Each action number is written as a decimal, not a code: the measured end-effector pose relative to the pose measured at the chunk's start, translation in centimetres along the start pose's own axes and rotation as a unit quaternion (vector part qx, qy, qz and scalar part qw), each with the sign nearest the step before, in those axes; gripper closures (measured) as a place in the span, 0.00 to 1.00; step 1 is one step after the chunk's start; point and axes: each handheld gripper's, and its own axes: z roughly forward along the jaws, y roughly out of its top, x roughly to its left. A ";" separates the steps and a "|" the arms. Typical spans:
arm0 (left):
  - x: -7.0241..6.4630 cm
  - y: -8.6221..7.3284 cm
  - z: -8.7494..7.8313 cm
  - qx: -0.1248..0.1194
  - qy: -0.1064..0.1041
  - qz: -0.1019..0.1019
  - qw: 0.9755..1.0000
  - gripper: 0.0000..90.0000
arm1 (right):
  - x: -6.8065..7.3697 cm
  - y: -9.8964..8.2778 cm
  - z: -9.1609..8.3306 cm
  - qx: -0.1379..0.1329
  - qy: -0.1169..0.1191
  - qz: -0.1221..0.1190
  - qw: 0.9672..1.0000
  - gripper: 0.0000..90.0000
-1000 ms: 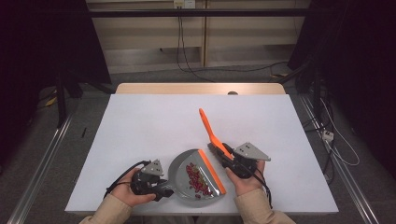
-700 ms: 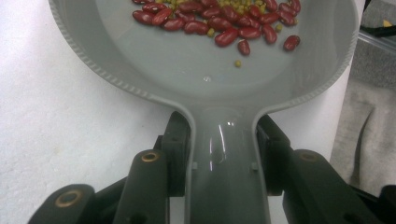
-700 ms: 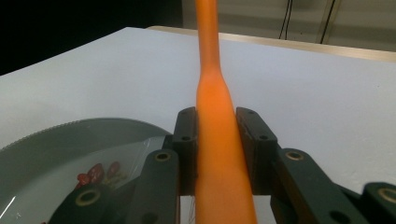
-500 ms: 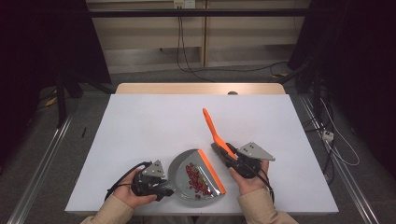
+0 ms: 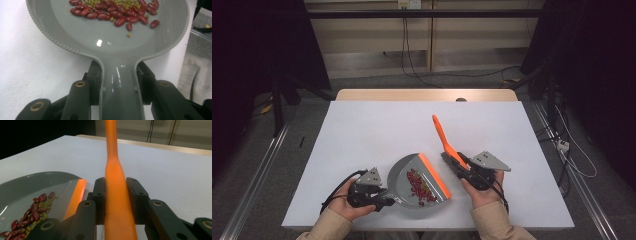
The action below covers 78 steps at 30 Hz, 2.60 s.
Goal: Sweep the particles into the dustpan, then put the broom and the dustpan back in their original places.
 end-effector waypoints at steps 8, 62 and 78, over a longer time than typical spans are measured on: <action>0.4 0.1 -0.7 -0.012 0.019 -0.012 1.000 0.71 | -0.5 0.1 -0.3 -0.001 -0.003 0.003 1.000 0.79; 7.6 -3.0 -3.6 -0.049 0.198 -0.194 0.960 0.71 | -7.8 -0.7 -4.7 -0.013 -0.067 0.028 0.997 0.79; 8.4 -3.9 -3.8 -0.045 0.228 -0.228 0.945 0.71 | -10.1 -1.0 -5.4 -0.011 -0.103 0.027 0.994 0.79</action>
